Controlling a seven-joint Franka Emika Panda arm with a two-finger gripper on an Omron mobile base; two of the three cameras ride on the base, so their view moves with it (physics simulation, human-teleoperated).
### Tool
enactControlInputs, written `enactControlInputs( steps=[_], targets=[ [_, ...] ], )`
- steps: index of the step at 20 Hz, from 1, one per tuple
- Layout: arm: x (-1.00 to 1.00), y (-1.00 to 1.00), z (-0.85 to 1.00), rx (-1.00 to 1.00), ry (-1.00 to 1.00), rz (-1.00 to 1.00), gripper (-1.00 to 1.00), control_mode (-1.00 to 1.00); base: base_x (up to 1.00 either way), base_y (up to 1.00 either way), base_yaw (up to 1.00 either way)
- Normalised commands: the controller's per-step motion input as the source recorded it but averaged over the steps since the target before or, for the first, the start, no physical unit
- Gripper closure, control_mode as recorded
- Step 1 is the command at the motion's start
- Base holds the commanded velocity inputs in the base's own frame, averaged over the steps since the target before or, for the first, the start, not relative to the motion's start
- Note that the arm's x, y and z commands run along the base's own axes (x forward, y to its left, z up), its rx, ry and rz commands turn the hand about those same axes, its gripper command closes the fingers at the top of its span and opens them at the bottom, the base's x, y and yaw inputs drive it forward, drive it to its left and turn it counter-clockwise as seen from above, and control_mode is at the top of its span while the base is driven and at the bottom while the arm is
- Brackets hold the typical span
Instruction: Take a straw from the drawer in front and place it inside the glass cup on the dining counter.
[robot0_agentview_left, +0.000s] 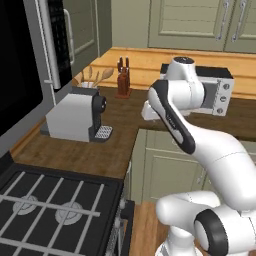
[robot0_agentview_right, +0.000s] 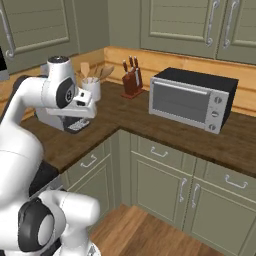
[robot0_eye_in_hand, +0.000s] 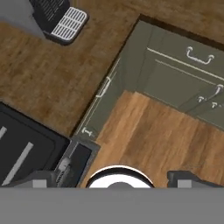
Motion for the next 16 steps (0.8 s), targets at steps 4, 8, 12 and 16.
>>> enactControlInputs(
  steps=[4, 8, 12, 16],
  targets=[
    [0.0, -0.41, -0.01, 0.59, 0.0, -0.25, -1.0, -1.0, 0.0, 0.0, 0.0],
    [0.0, -0.92, -0.34, 0.74, 0.02, -0.06, -1.0, -1.0, 0.0, 0.0, 0.0],
    [0.04, -0.69, -0.54, 0.66, 0.0, 0.0, -1.0, -1.0, 0.0, 0.0, 0.0],
    [0.09, -0.45, -0.81, 0.59, 0.0, 0.0, -1.0, -1.0, 0.0, 0.0, 0.0]
  ],
)
